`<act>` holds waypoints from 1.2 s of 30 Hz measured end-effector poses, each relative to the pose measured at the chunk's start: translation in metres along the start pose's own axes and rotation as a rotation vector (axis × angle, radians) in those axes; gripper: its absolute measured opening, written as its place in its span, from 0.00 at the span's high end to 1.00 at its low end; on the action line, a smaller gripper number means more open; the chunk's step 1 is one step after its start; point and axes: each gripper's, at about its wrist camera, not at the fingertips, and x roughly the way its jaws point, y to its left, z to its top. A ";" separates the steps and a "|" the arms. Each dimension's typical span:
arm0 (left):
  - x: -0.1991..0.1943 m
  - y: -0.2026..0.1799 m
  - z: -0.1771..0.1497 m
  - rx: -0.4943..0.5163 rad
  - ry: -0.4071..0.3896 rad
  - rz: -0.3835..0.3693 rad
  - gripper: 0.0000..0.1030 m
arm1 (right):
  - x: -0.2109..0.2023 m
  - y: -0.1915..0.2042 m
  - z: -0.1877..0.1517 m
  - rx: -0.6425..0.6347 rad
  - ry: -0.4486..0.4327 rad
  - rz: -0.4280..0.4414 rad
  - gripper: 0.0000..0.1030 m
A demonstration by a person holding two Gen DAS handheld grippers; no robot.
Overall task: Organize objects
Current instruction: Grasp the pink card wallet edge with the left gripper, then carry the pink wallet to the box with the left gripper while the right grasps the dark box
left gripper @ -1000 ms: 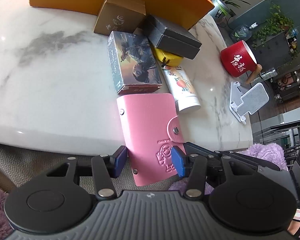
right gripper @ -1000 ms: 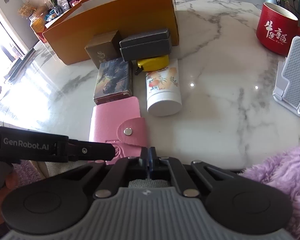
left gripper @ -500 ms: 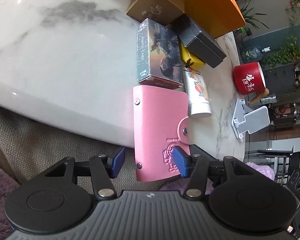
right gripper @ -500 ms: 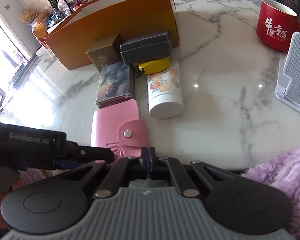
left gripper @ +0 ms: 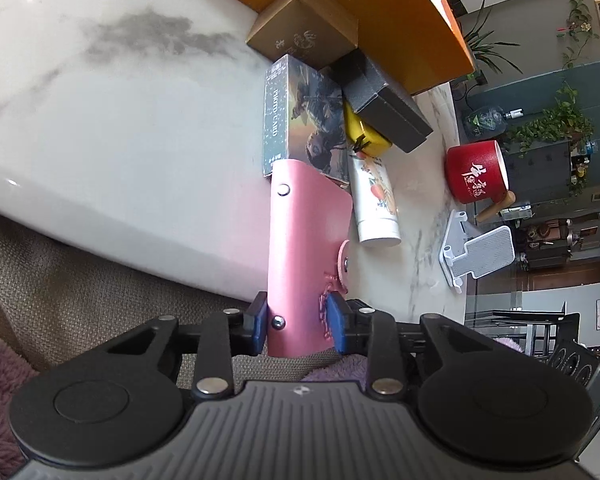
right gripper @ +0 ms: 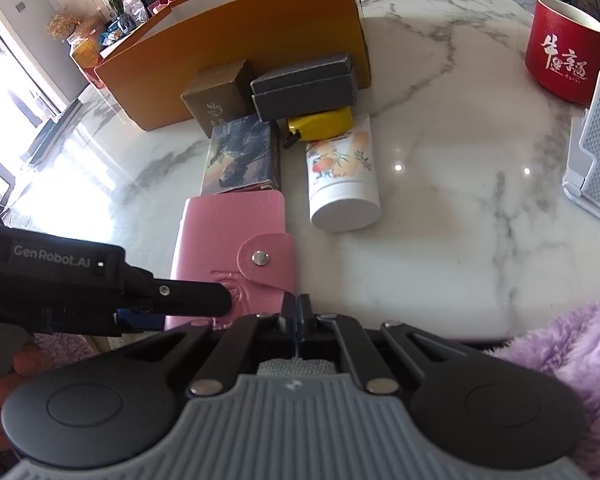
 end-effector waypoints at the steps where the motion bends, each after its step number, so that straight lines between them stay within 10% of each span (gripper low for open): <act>1: -0.003 -0.002 0.000 0.008 -0.008 0.003 0.71 | -0.001 0.000 0.000 0.004 0.001 0.004 0.97; 12: -0.046 -0.025 0.009 0.181 -0.089 0.042 0.80 | -0.020 -0.004 0.016 0.037 -0.053 -0.006 0.84; 27: -0.107 -0.045 0.067 0.215 -0.305 -0.011 0.81 | -0.005 0.021 0.115 -0.092 -0.179 -0.098 0.17; 36: -0.110 -0.052 0.109 0.230 -0.341 -0.039 0.81 | 0.034 0.029 0.146 -0.147 -0.070 -0.151 0.17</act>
